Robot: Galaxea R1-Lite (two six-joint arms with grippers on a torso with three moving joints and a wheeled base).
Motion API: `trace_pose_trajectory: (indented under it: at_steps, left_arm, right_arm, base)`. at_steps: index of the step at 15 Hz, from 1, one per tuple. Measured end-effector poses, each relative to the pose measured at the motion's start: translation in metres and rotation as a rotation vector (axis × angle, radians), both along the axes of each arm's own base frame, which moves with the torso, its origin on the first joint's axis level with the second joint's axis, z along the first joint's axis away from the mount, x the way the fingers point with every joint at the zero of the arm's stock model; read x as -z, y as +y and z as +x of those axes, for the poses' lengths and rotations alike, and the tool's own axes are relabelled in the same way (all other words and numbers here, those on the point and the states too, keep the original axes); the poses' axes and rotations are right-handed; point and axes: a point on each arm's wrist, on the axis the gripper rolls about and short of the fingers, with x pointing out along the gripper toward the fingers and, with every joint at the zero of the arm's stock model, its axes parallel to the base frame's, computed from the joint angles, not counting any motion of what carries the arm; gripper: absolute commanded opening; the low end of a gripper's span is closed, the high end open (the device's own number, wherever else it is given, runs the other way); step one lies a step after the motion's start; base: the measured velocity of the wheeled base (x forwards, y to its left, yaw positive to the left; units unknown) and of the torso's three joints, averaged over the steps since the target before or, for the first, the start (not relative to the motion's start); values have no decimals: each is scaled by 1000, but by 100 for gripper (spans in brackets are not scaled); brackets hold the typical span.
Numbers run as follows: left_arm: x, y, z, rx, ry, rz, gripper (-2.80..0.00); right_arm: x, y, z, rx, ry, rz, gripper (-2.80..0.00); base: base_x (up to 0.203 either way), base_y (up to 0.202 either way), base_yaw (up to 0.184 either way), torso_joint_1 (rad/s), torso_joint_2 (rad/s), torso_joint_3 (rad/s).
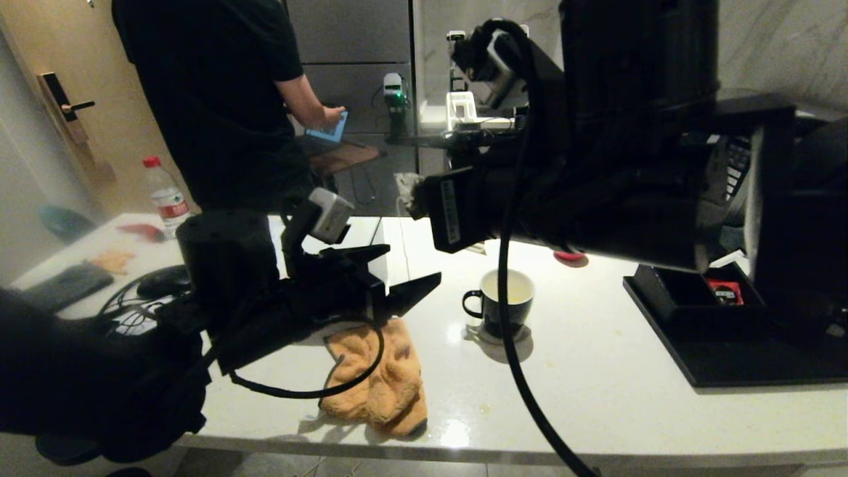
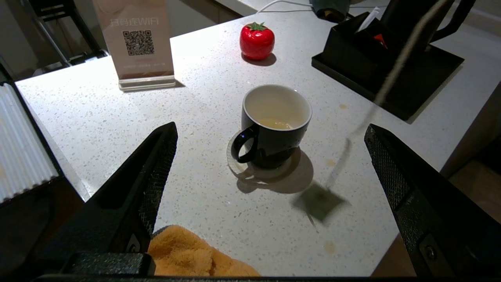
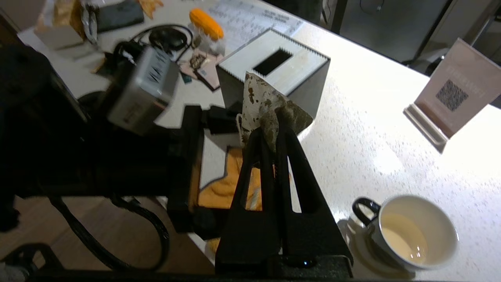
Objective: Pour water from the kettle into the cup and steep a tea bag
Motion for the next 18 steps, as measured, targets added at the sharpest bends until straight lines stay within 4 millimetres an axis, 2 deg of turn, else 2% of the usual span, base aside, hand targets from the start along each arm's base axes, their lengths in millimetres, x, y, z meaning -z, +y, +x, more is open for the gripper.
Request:
trace_pose_trajectory:
  at_steps: [6,12,13,18]
  left_arm:
    - [1,-9,15,-2,-12,-7,0]
    - [5,-10,19,-4,-1,-1,0]
    - [5,-10,19,-4,-2,-1,-280]
    - [4,-12,21,-4,-21,-12,-280]
  right_arm:
    - [4,0,13,30,-9,11,-280]
    - [10,1,17,38,-1,-4,-280]
    - [10,1,18,39,-1,-6,-280]
    - [12,2,19,38,3,-10,-280]
  base:
    - [0,0,0,0,0,0]
    - [0,0,0,0,0,0]
    - [0,0,0,0,0,0]
    - [0,0,0,0,0,0]
